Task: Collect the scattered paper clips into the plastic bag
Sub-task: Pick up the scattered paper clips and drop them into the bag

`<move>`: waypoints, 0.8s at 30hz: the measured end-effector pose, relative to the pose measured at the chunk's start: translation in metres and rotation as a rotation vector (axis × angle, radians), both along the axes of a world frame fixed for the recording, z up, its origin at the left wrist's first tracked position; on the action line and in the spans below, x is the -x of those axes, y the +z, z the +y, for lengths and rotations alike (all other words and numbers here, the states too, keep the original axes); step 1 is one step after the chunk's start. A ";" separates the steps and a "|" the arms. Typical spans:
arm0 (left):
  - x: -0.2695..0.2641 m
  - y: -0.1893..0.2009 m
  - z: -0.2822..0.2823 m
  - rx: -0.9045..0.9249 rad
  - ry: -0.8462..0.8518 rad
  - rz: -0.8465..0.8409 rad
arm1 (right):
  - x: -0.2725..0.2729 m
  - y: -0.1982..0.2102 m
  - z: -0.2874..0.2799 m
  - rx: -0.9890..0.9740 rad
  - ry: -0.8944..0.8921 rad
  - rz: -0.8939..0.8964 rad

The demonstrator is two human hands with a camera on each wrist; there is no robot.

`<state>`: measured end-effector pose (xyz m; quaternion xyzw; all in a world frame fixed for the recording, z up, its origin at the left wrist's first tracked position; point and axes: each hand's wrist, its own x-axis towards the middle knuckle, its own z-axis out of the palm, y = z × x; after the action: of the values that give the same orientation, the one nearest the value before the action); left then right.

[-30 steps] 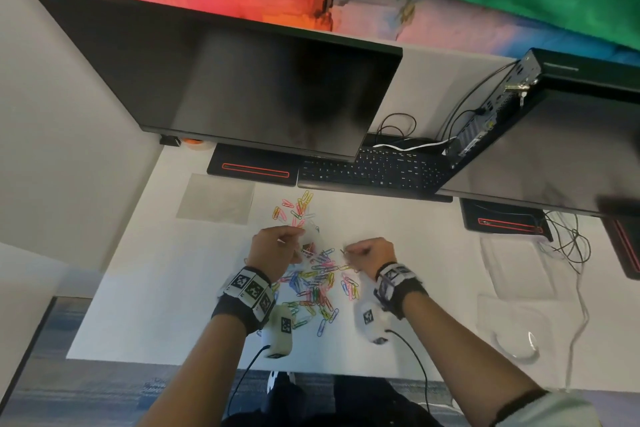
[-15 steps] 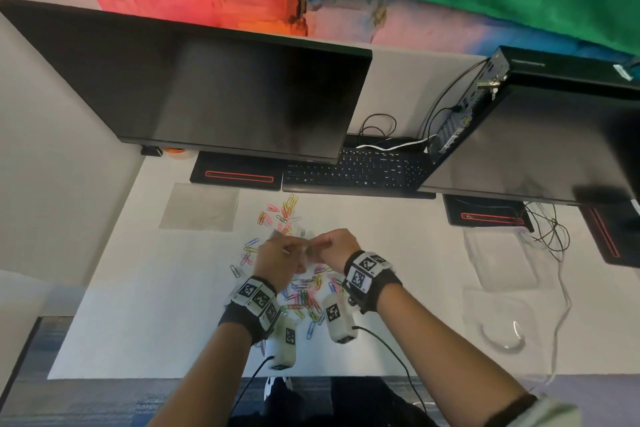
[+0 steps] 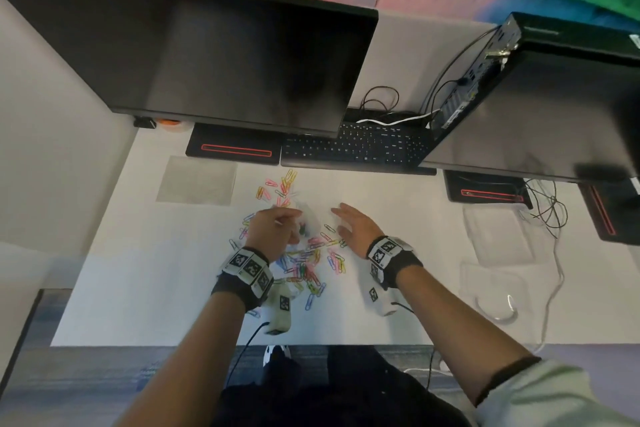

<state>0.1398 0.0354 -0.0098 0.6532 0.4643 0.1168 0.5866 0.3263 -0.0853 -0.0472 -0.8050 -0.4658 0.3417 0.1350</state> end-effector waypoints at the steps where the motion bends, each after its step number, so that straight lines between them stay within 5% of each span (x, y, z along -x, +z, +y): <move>1: 0.000 0.001 0.001 0.001 0.002 -0.004 | 0.003 -0.007 -0.006 0.022 0.078 0.002; 13: 0.015 0.005 0.015 -0.057 0.018 -0.015 | 0.027 -0.036 -0.047 0.039 0.648 -0.357; 20: 0.015 0.005 0.011 -0.033 0.039 -0.025 | 0.021 -0.047 -0.034 -0.220 0.515 -0.443; 24: 0.014 0.004 0.008 -0.019 0.033 -0.026 | 0.020 -0.039 -0.024 -0.215 0.305 -0.300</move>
<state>0.1254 0.0437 -0.0054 0.6496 0.4660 0.1393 0.5843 0.3058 -0.1098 -0.0861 -0.7481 -0.6305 0.1831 0.0957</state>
